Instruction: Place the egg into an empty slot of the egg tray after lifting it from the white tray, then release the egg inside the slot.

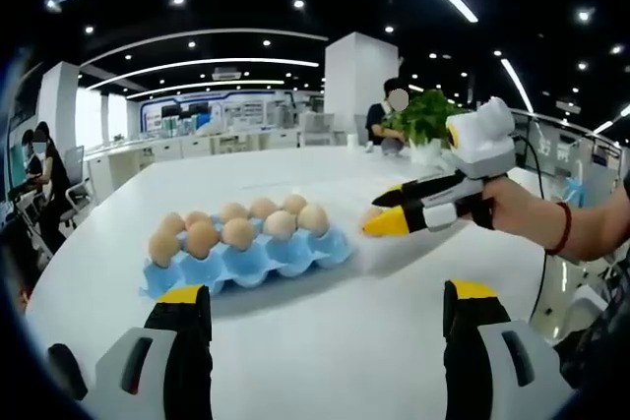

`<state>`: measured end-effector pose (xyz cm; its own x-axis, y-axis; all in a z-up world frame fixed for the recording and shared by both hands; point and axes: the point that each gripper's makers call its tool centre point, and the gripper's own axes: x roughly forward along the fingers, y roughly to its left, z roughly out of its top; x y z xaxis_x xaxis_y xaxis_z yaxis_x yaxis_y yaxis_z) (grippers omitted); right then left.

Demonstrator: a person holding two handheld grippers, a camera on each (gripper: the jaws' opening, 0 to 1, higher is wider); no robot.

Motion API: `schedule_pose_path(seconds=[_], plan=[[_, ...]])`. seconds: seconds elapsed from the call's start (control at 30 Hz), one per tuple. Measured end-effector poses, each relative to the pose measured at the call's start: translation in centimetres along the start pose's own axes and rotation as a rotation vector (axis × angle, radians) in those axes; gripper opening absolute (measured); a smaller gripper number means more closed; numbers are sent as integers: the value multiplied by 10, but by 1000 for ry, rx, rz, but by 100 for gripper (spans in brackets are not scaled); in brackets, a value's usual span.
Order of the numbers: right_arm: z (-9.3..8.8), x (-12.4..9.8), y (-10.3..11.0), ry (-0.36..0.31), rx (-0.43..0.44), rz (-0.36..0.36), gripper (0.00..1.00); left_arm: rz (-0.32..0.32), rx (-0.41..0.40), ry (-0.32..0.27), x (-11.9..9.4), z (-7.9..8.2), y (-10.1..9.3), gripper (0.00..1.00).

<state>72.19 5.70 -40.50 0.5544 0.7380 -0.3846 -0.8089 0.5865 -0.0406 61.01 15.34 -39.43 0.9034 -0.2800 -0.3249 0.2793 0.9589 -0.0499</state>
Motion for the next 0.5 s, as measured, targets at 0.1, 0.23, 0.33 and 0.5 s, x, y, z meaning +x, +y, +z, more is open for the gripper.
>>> schedule_pose_path(seconds=[0.1,0.23,0.33,0.5], plan=[[-1,-2,1,-4,-22,-32,43,-1,-2,-1,0,1,2,100],[0,-1,3,4,-42,-50,42,2,1,3,0,0,3,100],[2,-3,5,-9,-52,-93,40,-2,-1,3,1,0,5,100],[5,-8,1,-70,8,-229,39,-6,-1,7,4,-2,8,100]])
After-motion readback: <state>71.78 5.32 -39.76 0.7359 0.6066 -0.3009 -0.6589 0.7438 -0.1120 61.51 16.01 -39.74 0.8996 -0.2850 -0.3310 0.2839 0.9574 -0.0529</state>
